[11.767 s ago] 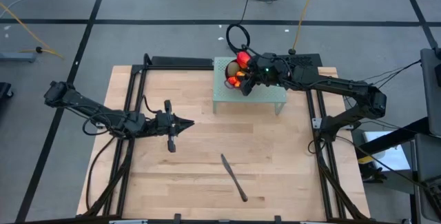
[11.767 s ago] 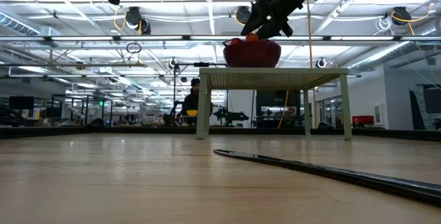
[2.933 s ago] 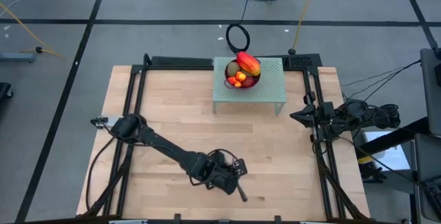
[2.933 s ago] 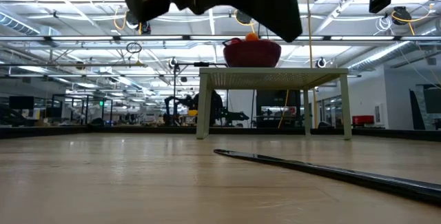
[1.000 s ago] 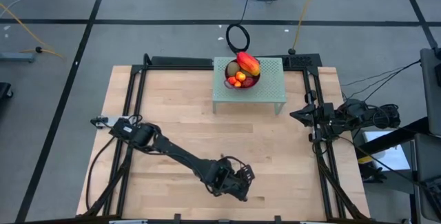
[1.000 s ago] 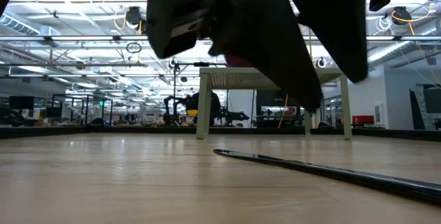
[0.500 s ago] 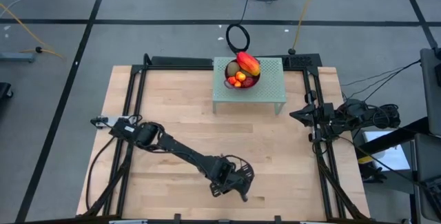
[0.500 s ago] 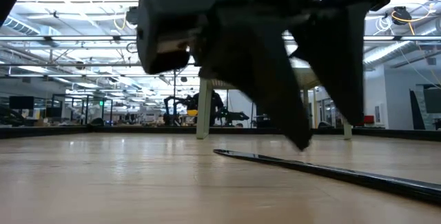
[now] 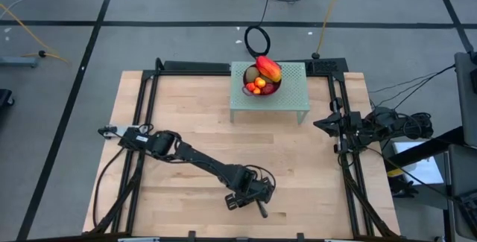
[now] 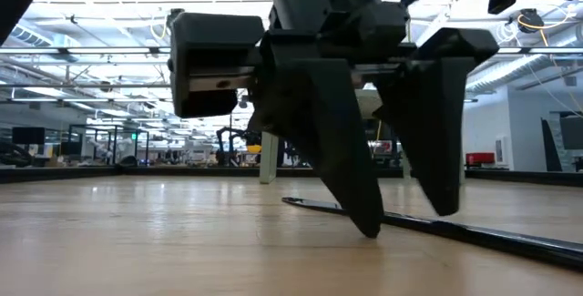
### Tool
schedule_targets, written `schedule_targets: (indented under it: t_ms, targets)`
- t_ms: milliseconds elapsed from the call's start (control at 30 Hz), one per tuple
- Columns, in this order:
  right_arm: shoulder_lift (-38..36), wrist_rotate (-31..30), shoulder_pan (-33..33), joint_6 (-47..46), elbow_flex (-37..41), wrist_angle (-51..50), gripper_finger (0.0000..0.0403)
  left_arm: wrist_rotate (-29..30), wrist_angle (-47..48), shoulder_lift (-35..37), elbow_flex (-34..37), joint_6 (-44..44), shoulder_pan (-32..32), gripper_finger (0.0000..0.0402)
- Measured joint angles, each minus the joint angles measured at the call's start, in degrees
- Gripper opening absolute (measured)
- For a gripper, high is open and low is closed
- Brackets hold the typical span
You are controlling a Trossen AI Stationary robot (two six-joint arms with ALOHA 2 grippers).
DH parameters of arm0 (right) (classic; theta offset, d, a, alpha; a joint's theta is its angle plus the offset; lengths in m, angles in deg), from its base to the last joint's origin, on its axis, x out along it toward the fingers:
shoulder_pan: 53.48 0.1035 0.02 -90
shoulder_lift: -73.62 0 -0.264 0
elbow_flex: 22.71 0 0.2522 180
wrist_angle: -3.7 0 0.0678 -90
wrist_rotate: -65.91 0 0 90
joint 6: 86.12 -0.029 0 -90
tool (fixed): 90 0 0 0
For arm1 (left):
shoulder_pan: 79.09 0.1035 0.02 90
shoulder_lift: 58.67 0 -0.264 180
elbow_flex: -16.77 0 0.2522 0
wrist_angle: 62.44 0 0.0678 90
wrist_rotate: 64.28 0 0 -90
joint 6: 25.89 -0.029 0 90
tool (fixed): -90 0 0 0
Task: Pick & Place Fruit
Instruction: Put the knife on the shelf
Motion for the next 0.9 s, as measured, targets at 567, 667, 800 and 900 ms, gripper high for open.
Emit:
schedule_targets:
  t_ms: [567, 667, 800, 900]
  targets:
    - [0.0, -0.03, -0.01, 1.88, 0.0, -0.03, 0.0, 3.86, 5.37, -0.07, 0.03, -3.65, 0.52, 0.0064]
    - [0.01, -0.02, -0.01, 1.88, 0.0, -0.03, 0.0, 4.45, 5.54, -0.06, 0.03, -3.82, 0.61, 0.0042]
    - [0.0, -0.04, 0.0, 1.88, 0.0, -0.03, 0.0, 5.85, 5.63, 0.0, 0.05, -4.21, 0.63, 0.0016]
    - [0.0, -0.03, -0.01, 1.88, 0.0, -0.02, 0.0, 7.72, 5.85, 0.0, 0.07, -4.86, 0.63, 0.0005]
